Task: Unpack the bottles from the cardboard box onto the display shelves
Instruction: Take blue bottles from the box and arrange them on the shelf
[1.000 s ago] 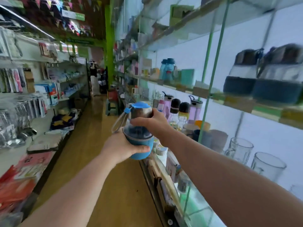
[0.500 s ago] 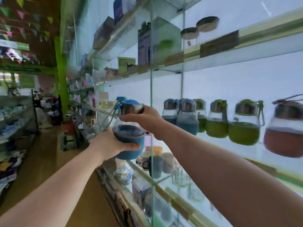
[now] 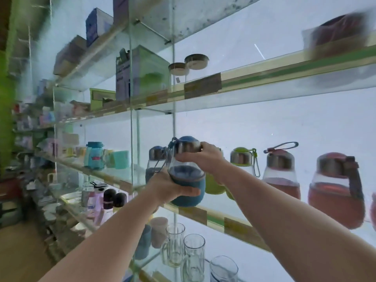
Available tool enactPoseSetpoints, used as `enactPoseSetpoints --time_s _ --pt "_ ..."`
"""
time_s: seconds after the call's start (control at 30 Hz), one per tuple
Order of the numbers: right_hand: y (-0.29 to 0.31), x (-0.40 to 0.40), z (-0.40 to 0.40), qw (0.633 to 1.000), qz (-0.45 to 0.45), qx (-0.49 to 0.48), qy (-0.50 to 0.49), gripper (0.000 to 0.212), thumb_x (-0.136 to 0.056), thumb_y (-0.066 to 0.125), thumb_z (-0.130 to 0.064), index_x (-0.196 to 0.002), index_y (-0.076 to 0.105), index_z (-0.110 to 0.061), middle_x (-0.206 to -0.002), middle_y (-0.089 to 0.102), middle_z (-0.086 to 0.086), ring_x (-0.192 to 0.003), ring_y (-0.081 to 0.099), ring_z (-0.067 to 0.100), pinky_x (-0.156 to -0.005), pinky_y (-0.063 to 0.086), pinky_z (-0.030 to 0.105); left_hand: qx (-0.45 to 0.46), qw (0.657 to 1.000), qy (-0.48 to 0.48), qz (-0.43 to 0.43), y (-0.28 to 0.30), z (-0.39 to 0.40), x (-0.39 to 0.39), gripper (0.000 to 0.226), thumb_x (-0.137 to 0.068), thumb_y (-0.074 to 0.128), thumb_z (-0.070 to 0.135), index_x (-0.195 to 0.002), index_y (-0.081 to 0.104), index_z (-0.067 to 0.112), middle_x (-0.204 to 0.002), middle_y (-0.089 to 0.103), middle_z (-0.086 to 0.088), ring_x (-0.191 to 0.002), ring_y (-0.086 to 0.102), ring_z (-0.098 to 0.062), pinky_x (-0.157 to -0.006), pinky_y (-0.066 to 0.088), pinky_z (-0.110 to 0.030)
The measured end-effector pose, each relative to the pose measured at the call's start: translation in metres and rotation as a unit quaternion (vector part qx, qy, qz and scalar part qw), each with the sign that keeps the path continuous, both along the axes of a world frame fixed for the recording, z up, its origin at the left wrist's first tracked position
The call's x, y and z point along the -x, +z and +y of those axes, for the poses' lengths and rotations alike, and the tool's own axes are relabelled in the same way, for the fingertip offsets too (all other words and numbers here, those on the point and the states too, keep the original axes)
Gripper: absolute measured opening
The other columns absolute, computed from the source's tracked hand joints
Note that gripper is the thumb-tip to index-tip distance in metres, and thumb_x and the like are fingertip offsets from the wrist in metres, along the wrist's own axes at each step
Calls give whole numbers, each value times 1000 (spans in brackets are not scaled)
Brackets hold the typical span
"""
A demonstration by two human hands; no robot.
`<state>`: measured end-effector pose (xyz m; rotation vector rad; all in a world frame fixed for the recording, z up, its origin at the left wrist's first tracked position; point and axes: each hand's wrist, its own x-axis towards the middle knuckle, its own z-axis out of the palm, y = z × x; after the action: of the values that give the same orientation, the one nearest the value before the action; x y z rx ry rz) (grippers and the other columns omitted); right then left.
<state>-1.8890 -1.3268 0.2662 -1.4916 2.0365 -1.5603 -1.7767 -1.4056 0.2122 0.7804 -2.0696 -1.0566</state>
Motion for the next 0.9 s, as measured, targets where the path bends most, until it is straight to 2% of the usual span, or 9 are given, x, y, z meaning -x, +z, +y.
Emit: enactPoseSetpoints --time_s 0.03,0.13,0.2,0.37,0.53,0.63,0.73,0.8,0.9 --pt "-2 9 -1 1000 0 -1 -13 47 -69 79 -43 -105 62 -17 -92 62 -4 -82 55 12 -66 43 24 1 1000 -3 -1 -2 -2 10 63 -46 92 33 -104 68 21 -102 69 5 -97 62 -14 -72 49 -24" --pt "-10 33 -10 999 -5 2 -42 52 -67 80 -43 -107 60 -16 -95 63 -2 -86 57 15 -71 44 26 3 1000 -16 -6 -7 -8 37 55 -48 92 30 -97 67 23 -99 69 7 -95 61 -12 -74 49 -23" --pt "-16 45 -14 999 -14 1 -46 48 -67 80 -41 -103 58 -18 -90 61 -4 -81 56 12 -71 43 26 12 1000 -22 -19 -10 -13 51 58 -50 91 28 -101 65 23 -99 68 8 -93 61 -10 -70 47 -20" --pt "-27 65 -30 998 -18 -27 -54 44 -69 79 -41 -100 57 -21 -82 57 -7 -75 53 9 -71 43 27 21 998 -13 -61 -19 -26 71 69 -51 90 33 -110 57 18 -103 65 7 -94 61 -13 -78 49 -24" --pt "-35 70 -45 997 -11 -33 -65 56 -67 79 -45 -112 59 -18 -97 63 -1 -88 57 16 -74 45 28 16 996 -18 -84 -24 -38 77 64 -54 89 34 -108 59 19 -103 65 7 -93 60 -13 -82 51 -26" --pt "-33 73 -47 997 -13 -44 -58 57 -68 78 -47 -114 58 -18 -100 63 0 -91 58 17 -75 46 28 19 996 -17 -85 -25 -40 79 68 -52 89 38 -110 60 20 -105 65 8 -94 60 -13 -86 52 -29" --pt "-30 75 -46 996 -2 -70 -54 52 -69 78 -46 -109 59 -19 -97 62 0 -89 58 17 -76 48 29 29 997 -12 -76 -27 -38 79 55 -60 87 33 -105 56 26 -106 63 9 -97 57 -14 -83 48 -25" --pt "-26 74 -44 995 13 -87 -48 47 -71 77 -46 -105 61 -17 -92 62 1 -84 57 15 -73 48 27 28 997 -14 -70 -27 -37 79 58 -61 87 31 -108 54 25 -108 62 9 -100 56 -14 -84 47 -25" --pt "-20 74 -40 994 40 -91 -38 43 -77 71 -46 -104 62 -14 -84 59 0 -72 52 10 -60 42 20 31 997 -16 -67 -27 -39 76 68 -60 88 28 -119 54 19 -113 62 6 -105 57 -17 -89 48 -28"
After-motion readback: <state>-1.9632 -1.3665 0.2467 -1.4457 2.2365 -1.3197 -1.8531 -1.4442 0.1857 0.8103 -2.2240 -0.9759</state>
